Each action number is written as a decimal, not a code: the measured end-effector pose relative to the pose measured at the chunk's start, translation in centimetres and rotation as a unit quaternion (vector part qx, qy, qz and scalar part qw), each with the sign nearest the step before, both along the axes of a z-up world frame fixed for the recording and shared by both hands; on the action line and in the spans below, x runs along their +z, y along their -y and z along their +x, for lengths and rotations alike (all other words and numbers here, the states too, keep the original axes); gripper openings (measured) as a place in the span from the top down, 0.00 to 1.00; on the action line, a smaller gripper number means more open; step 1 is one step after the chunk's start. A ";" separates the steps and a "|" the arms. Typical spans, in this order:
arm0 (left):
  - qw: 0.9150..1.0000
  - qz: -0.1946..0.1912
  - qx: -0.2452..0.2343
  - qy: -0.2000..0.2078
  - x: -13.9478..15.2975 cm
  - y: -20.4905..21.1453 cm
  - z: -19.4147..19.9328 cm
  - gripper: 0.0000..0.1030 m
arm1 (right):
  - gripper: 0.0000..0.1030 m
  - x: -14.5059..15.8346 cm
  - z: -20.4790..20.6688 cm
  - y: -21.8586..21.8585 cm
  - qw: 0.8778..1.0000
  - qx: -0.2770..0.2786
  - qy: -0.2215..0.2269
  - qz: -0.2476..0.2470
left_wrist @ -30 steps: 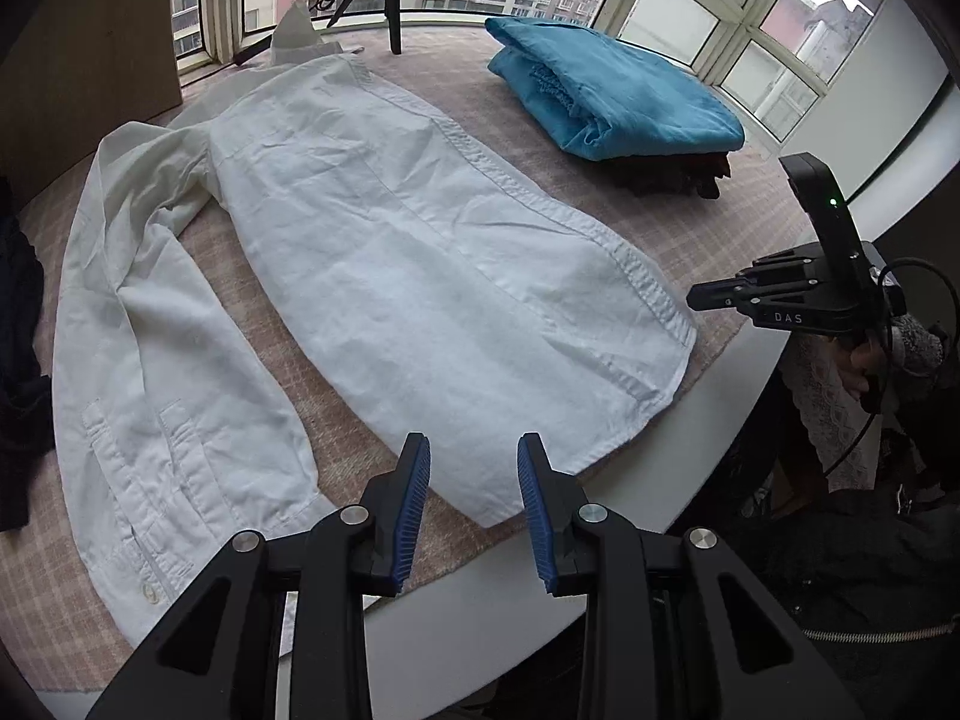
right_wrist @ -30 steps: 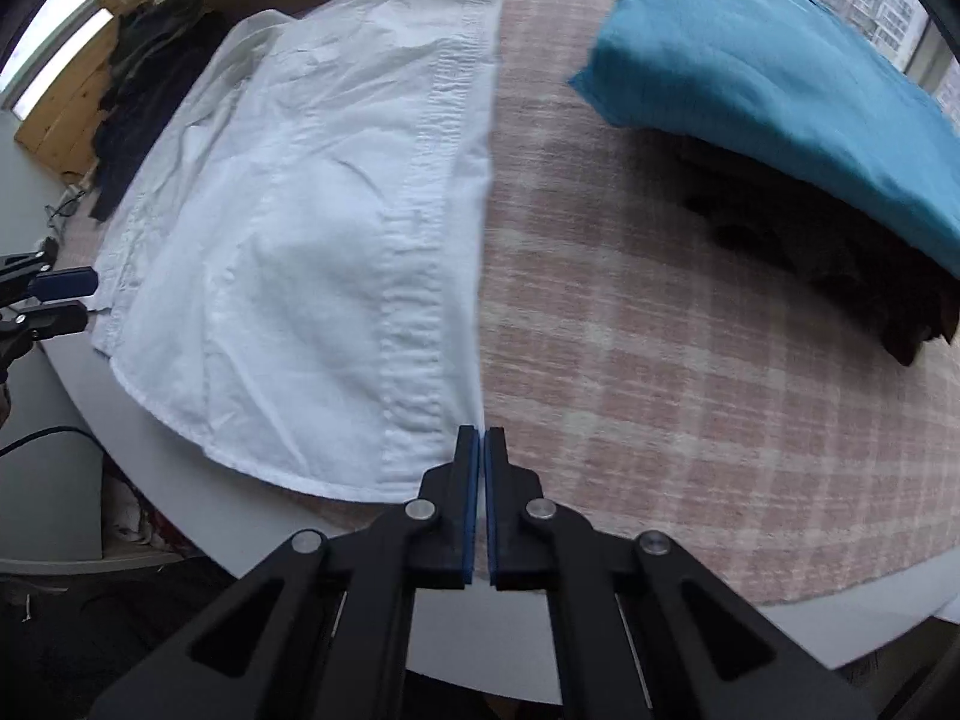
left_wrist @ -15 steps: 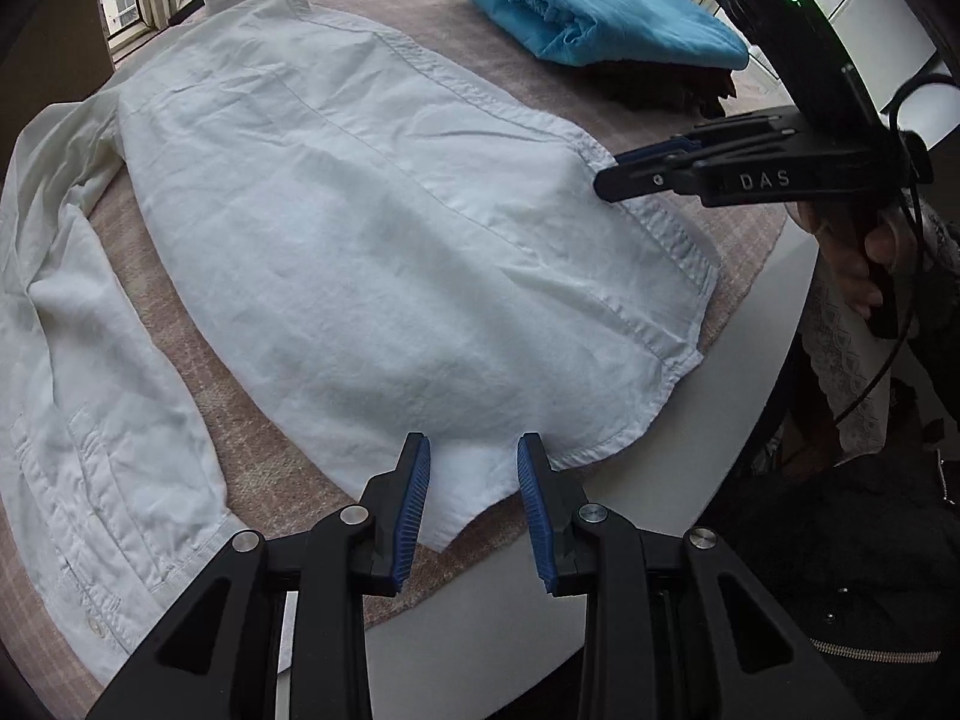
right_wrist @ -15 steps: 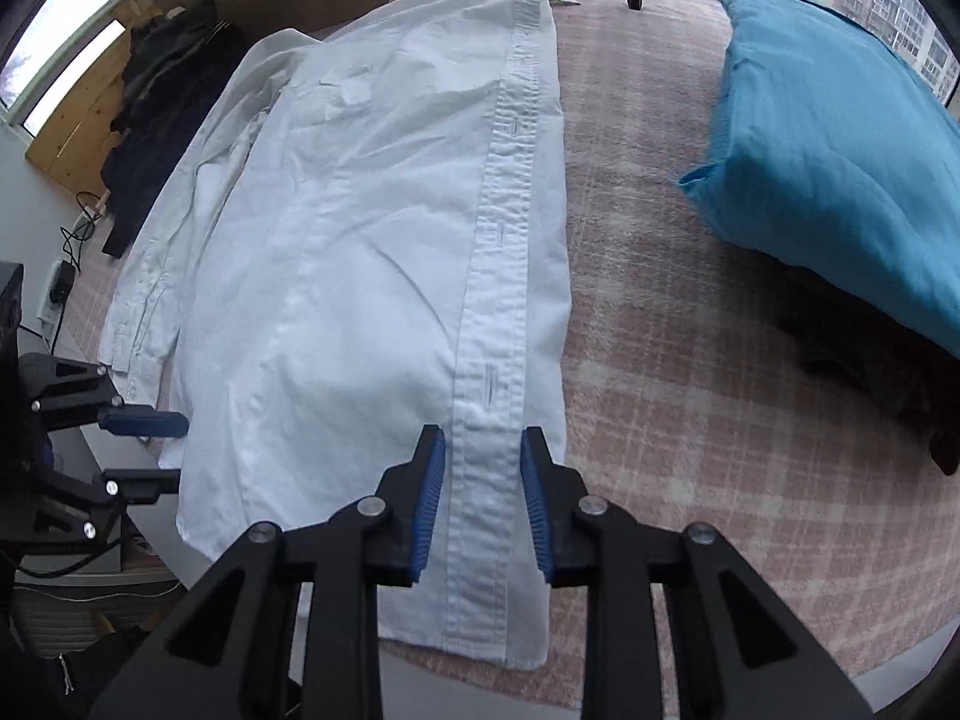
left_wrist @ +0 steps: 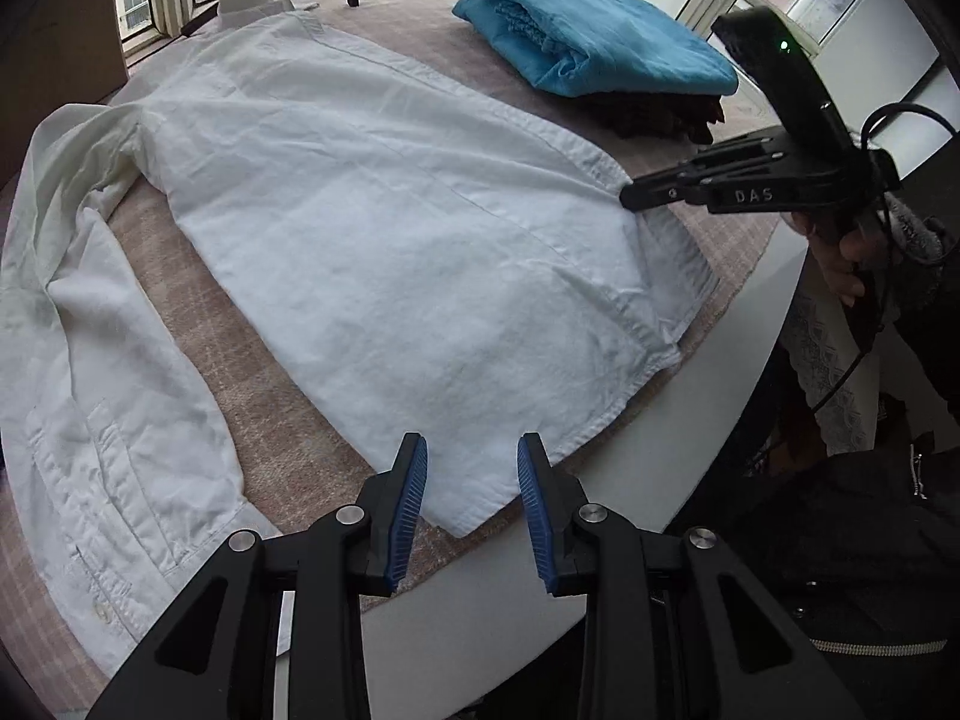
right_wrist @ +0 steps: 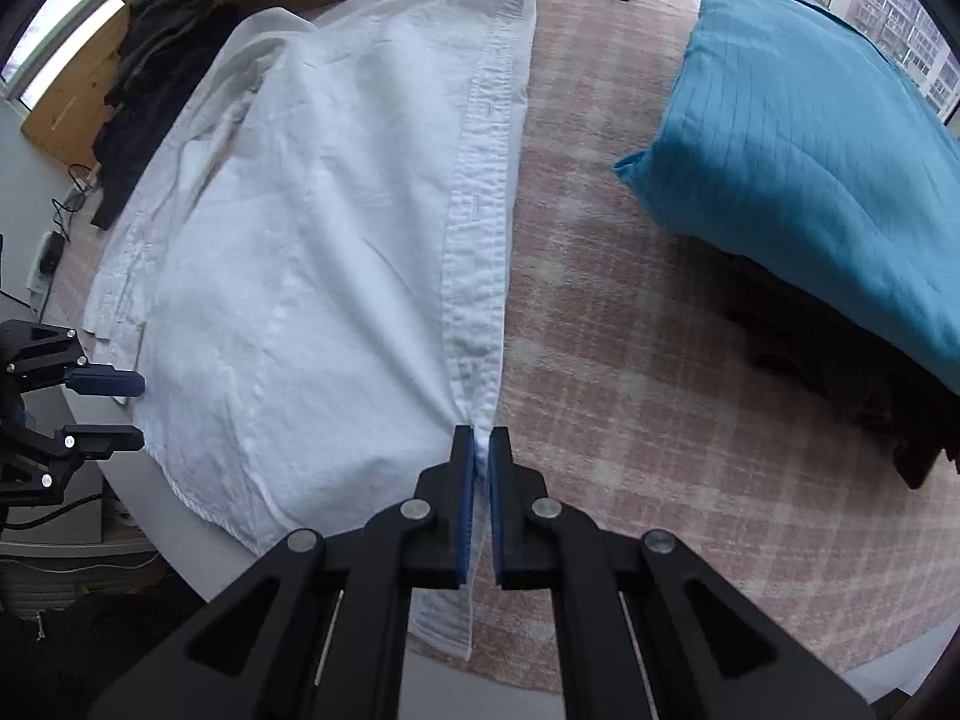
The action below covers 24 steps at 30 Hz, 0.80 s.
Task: Fold clothes
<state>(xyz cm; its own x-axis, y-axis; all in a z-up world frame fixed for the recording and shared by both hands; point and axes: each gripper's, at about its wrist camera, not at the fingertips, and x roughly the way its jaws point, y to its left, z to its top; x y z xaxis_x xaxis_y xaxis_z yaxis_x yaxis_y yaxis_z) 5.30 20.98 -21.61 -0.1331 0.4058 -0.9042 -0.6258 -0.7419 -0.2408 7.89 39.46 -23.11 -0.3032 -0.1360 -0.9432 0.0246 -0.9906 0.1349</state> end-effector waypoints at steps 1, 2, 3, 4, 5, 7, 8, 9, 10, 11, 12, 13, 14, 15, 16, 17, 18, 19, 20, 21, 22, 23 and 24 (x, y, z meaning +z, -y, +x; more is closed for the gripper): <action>1.000 0.003 0.003 -0.004 0.4 0.3 -0.1 0.70 | 0.95 0.2 -0.2 0.3 1.000 0.002 -0.006 -0.001; 1.000 0.006 0.007 -0.009 0.9 0.5 -0.2 0.70 | 0.89 0.5 -0.5 0.6 1.000 0.004 -0.011 -0.002; 1.000 0.012 0.009 -0.009 1.1 0.3 -0.7 0.70 | 0.84 0.7 -0.7 0.9 1.000 0.006 -0.017 -0.003; 1.000 0.018 0.011 -0.009 1.3 0.1 -1.2 0.70 | 0.80 0.9 -1.0 1.1 1.000 0.008 -0.022 -0.004; 1.000 0.024 0.013 -0.009 1.6 -0.1 -1.8 0.70 | 0.80 1.2 -1.2 1.4 1.000 0.010 -0.028 -0.005; 0.999 0.036 0.017 -0.009 2.0 -0.5 -2.8 0.70 | 0.80 1.6 -1.7 2.0 0.999 0.014 -0.039 -0.006; 0.999 0.036 0.010 -0.008 1.8 -1.2 -3.1 0.70 | 0.80 1.9 -2.0 2.3 0.999 0.016 -0.044 -0.007; 0.999 0.029 0.011 -0.007 1.1 -1.7 -3.7 0.70 | 0.80 1.9 -2.4 2.8 0.999 0.023 -0.046 -0.011; 1.000 0.022 0.013 -0.004 0.5 -2.3 -4.3 0.70 | 0.80 1.3 -3.1 3.9 0.998 0.040 -0.040 -0.019; 1.000 0.011 0.017 0.002 -0.5 -2.6 -4.7 0.70 | 0.80 0.6 -3.7 5.0 0.998 0.059 -0.036 -0.011; 1.000 -0.001 0.020 0.008 -1.5 -2.8 -5.1 0.70 | 0.80 -0.3 -4.0 6.0 0.997 0.074 -0.030 0.012; 0.999 -0.023 0.023 0.008 -2.4 -2.8 -5.2 0.70 | 0.80 -1.0 -4.2 6.7 0.995 0.087 -0.025 0.034; 0.999 -0.044 0.025 0.008 -3.3 -2.7 -5.4 0.71 | 0.80 -1.7 -4.0 6.6 0.994 0.093 -0.020 0.051; 0.998 -0.057 0.025 0.001 -3.5 -2.5 -5.4 0.78 | 0.80 -1.9 -3.8 6.4 0.993 0.095 -0.018 0.060; 0.998 -0.062 0.028 -0.007 -3.3 -2.0 -5.3 0.80 | 0.81 -1.3 -3.5 6.1 0.994 0.090 -0.022 0.052; 0.997 -0.068 0.038 -0.010 -3.0 -1.2 -5.3 0.80 | 0.80 -0.6 -3.3 5.8 0.995 0.084 -0.026 0.045; 0.996 -0.066 0.050 -0.012 -2.6 -0.2 -5.3 0.80 | 0.80 0.0 -3.0 5.4 0.996 0.079 -0.030 0.037; 0.996 -0.059 0.066 -0.011 -2.1 0.9 -5.3 0.79 | 0.80 0.7 -2.8 5.1 0.996 0.073 -0.034 0.029; 0.995 -0.052 0.081 -0.009 -1.6 2.0 -5.2 0.79 | 0.80 1.4 -2.5 4.7 0.997 0.067 -0.038 0.022; 0.995 -0.043 0.089 -0.012 -1.0 2.9 -4.9 0.79 | 0.80 1.7 -2.3 4.9 0.997 0.068 -0.040 0.016; 0.994 -0.035 0.098 -0.015 -0.4 3.8 -4.6 0.78 | 0.79 1.5 -2.1 6.2 0.996 0.082 -0.039 0.017; 0.994 -0.036 0.103 -0.018 -0.2 4.4 -4.2 0.77 | 0.79 1.3 -1.9 7.5 0.994 0.097 -0.038 0.017; 0.993 -0.037 0.108 -0.020 0.0 5.0 -3.8 0.76 | 0.79 1.1 -1.8 8.8 0.993 0.111 -0.037 0.017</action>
